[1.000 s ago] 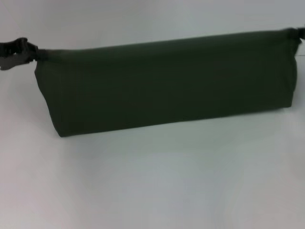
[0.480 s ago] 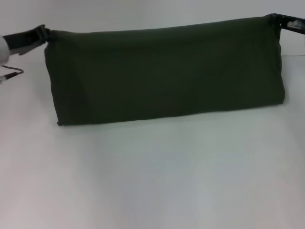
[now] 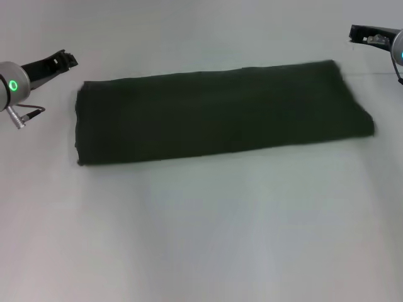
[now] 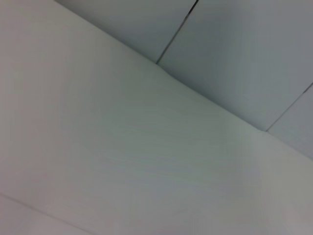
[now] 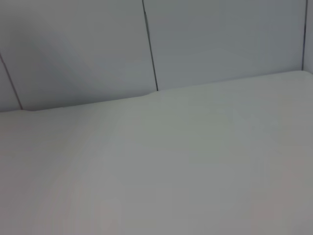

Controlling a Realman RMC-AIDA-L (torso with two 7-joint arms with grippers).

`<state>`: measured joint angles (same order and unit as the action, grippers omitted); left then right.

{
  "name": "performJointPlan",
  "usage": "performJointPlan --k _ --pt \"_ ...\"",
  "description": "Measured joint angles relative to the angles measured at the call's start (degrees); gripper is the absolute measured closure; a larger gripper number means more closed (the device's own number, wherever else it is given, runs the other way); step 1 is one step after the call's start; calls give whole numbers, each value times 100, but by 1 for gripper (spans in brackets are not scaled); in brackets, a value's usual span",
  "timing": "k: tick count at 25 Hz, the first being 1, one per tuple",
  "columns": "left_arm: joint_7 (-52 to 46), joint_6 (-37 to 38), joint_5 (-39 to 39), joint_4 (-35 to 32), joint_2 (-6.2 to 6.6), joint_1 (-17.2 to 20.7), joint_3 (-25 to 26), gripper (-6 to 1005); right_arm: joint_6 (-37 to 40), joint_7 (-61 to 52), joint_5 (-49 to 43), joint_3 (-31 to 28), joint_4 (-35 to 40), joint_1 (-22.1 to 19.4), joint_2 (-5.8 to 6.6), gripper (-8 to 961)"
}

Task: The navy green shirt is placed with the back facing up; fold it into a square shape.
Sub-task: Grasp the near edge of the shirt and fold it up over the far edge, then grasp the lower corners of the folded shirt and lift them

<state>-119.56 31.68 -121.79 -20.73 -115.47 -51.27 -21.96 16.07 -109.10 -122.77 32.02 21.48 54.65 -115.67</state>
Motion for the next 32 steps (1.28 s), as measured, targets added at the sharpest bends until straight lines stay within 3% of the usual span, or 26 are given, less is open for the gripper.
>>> performJointPlan --k 2,3,4,9,15,19,22,26,29,32 --pt "22 -33 1 31 14 -14 -2 953 -12 1 0 34 0 2 -1 802" --pt "24 -45 2 34 19 -15 -1 856 -24 2 0 43 -1 2 -1 801" --pt "26 -59 2 35 30 -16 6 759 -38 2 0 47 1 3 -2 754" --pt "13 123 5 74 152 26 4 574 1 3 -1 78 -9 -32 33 530" --pt "182 1726 -13 -25 398 402 -9 425 686 -39 21 28 38 -267 155 315" --pt "-180 2850 -69 -62 585 745 -39 336 1865 -102 154 4 76 -576 404 177" --pt "-708 3253 -80 -150 686 1045 -148 254 2610 -299 193 0 90 -835 640 177" --pt "-908 3539 -97 -402 684 1320 -239 106 3252 -559 197 5 138 -1107 871 178" --pt "-865 3565 -138 -484 651 1348 -620 105 3535 -673 171 40 145 -1231 968 178" --pt "-892 3358 -142 -483 613 1306 -875 104 3569 -678 159 53 145 -1257 973 178"
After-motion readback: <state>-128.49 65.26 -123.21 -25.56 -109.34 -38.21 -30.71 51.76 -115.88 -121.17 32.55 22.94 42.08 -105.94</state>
